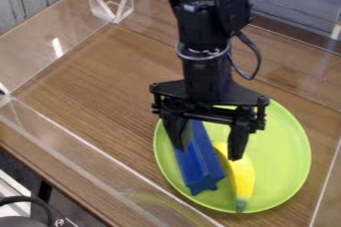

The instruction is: Remove the blue object from inside the green plate and put it on the table

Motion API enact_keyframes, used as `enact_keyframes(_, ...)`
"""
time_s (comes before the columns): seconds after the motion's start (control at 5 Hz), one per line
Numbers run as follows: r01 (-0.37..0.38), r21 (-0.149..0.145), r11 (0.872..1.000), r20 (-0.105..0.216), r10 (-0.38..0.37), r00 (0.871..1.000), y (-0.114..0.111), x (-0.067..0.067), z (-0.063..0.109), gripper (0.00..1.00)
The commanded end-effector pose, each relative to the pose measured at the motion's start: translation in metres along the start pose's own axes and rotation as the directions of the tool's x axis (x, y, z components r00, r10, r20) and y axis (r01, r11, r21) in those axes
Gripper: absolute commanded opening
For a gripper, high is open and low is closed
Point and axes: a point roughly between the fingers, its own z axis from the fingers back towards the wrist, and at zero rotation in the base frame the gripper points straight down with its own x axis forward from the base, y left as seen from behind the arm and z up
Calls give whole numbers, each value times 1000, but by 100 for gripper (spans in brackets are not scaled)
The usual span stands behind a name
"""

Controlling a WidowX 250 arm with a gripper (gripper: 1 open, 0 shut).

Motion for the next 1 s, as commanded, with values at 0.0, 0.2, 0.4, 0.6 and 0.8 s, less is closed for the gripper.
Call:
enact_keyframes(0.0, 52, -25, 998, 23, -51, 998, -8, -4, 14, 100)
enact_keyframes(0.2, 70, -36, 997, 19, -69, 997, -1, 1, 16, 100)
enact_keyframes(0.4, 84, -44, 995, 17, -83, 996, 7, 6, 17, 100)
enact_keyframes(0.6, 66, -52, 996, 25, -65, 998, 6, 10, 9, 100)
enact_keyframes(0.8, 53, -55, 997, 24, -51, 998, 2, 9, 0, 100)
